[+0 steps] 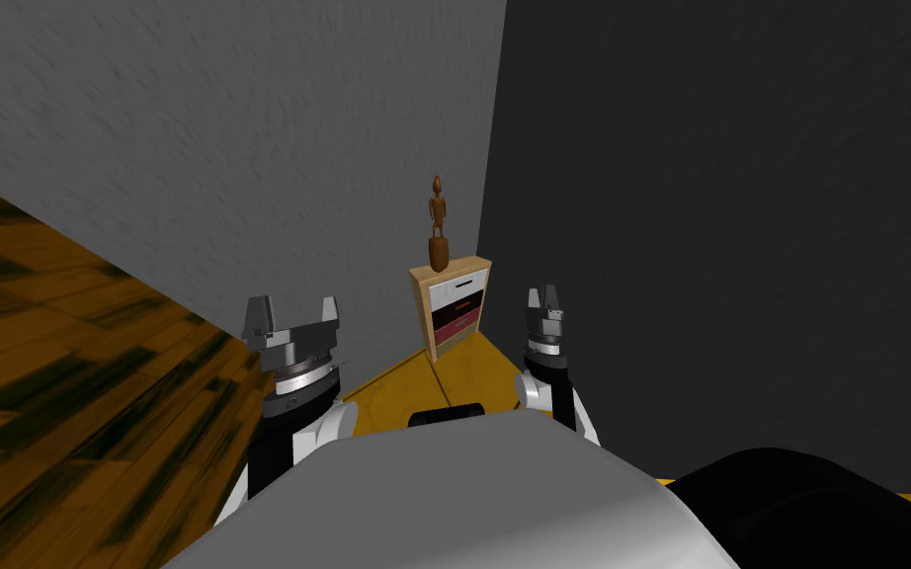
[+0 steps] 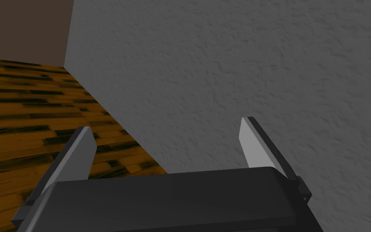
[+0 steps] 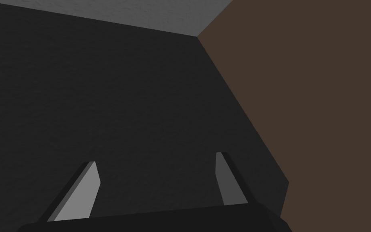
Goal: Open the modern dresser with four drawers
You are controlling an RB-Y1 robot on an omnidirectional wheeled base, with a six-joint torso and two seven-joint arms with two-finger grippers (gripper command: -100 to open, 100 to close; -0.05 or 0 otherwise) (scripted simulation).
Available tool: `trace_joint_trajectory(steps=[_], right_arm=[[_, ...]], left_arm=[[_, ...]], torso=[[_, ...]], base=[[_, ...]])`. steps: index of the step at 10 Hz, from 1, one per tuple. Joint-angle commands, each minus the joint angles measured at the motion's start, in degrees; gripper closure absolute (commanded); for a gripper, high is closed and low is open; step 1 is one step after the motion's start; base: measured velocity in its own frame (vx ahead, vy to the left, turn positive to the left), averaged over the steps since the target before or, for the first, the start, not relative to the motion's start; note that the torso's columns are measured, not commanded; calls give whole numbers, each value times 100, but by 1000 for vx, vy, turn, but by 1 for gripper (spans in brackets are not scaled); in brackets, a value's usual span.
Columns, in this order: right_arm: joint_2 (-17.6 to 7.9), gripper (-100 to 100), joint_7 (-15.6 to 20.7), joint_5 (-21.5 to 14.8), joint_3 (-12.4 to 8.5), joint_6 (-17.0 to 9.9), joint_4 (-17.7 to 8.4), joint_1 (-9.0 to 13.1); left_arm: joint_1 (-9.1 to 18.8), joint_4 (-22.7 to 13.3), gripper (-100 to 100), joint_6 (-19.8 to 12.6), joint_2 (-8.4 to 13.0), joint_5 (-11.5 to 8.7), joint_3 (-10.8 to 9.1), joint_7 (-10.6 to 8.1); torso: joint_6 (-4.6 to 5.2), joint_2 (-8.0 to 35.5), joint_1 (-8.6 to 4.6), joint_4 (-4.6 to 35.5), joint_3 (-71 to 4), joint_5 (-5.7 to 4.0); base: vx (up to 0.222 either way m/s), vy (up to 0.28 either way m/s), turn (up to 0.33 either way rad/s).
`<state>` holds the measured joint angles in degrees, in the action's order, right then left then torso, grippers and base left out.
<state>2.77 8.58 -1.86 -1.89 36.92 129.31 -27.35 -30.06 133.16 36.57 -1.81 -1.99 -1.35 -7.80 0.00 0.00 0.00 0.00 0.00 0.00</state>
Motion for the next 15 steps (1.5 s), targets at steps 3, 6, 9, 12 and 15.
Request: trace_joint_trajectory(steps=[3, 6, 9, 12, 15], right_arm=[[0, 0, 0, 0, 0, 0, 1, 0], [0, 0, 0, 0, 0, 0, 1, 0], [0, 0, 0, 0, 0, 1, 2, 0], [-618, -100, 202, -236, -109, -53, -47, 11], [-1062, -100, 557, -646, -299, -146, -135, 32]], left_arm=[[0, 1, 0, 0, 0, 0, 0, 0], [0, 1, 0, 0, 0, 0, 0, 0], [0, 2, 0, 0, 0, 0, 0, 0], [0, -1, 0, 0, 0, 0, 0, 0], [-1, -1, 0, 0, 0, 0, 0, 0]], torso=[[0, 1003, 0, 1006, -2014, 0], [0, 2269, 0, 2268, -4536, 0], [0, 3539, 0, 3537, -7073, 0], [0, 4206, 0, 4204, -8427, 0], [0, 4225, 0, 4227, -8459, 0]], base=[[0, 0, 0], [0, 0, 0], [0, 0, 0], [13, 2, 66], [28, 5, 118]])
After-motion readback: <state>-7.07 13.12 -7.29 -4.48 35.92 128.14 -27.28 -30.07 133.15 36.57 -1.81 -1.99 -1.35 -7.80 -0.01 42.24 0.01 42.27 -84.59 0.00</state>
